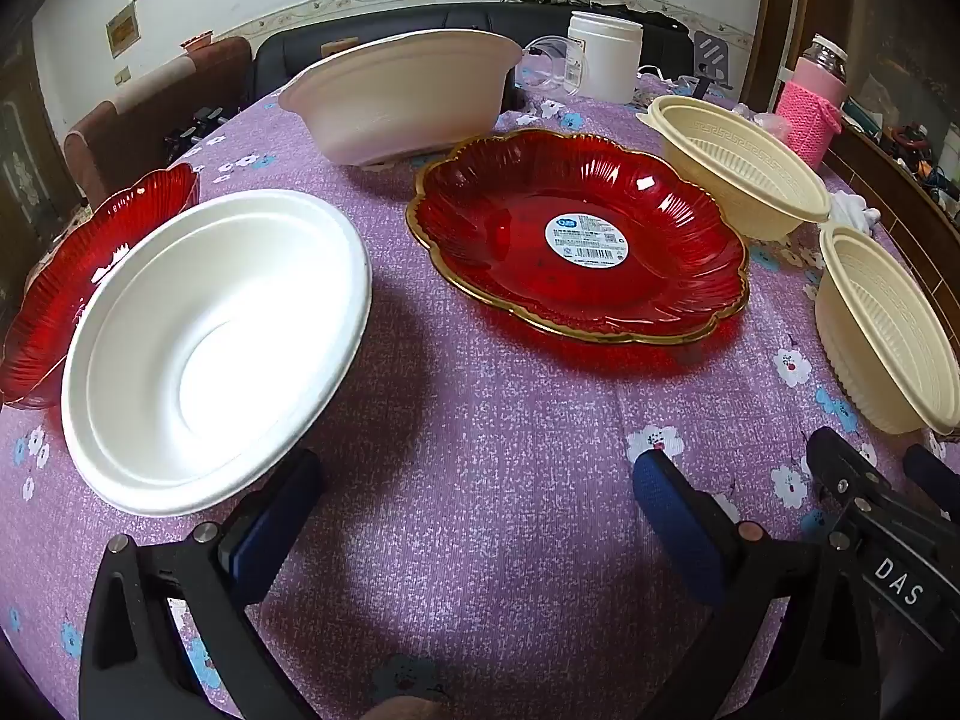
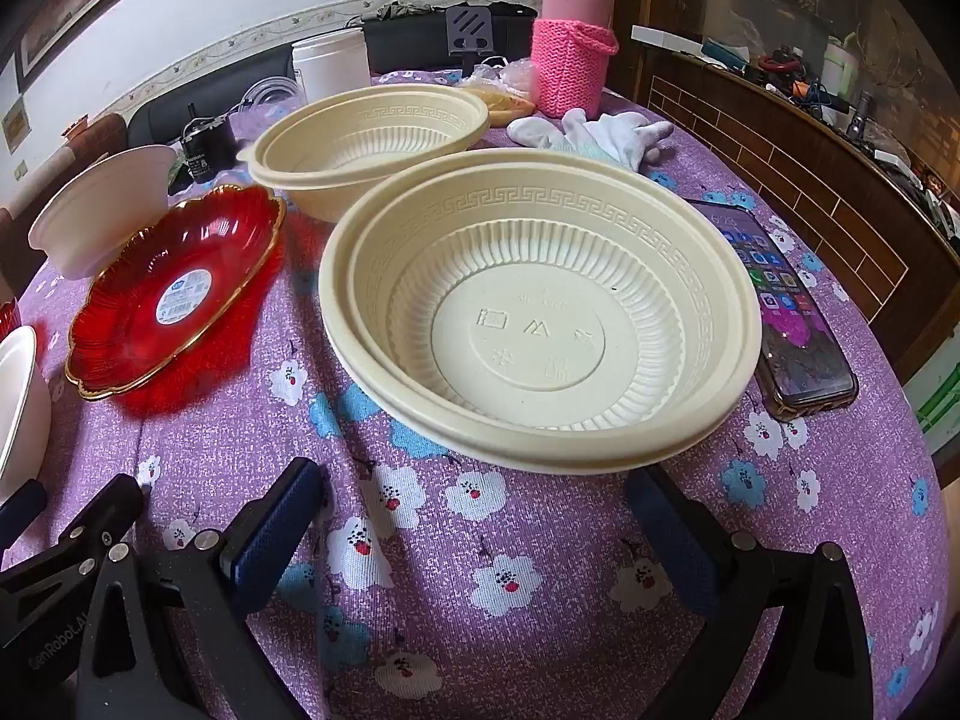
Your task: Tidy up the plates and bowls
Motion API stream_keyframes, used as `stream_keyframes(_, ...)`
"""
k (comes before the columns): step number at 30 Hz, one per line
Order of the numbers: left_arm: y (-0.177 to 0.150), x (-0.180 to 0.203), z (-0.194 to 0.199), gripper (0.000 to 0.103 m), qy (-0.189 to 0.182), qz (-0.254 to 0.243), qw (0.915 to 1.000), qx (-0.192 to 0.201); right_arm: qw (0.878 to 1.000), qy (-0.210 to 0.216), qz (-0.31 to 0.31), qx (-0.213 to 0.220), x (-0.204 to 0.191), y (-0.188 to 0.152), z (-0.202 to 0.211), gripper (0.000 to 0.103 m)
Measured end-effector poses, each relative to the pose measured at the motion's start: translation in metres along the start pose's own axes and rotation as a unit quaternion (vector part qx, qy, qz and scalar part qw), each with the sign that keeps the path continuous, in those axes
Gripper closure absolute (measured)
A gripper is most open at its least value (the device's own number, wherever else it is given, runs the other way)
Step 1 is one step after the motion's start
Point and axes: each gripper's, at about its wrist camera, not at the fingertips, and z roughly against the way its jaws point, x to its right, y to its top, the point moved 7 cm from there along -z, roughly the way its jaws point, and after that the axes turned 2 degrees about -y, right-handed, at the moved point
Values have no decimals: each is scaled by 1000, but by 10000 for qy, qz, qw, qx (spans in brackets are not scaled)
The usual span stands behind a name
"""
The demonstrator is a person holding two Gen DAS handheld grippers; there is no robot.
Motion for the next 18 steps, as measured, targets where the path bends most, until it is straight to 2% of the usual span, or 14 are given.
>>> stream_keyframes(18, 0, 0, 0, 0, 17, -11, 10000, -2, 10000, -7, 3, 2, -2, 1, -1, 1)
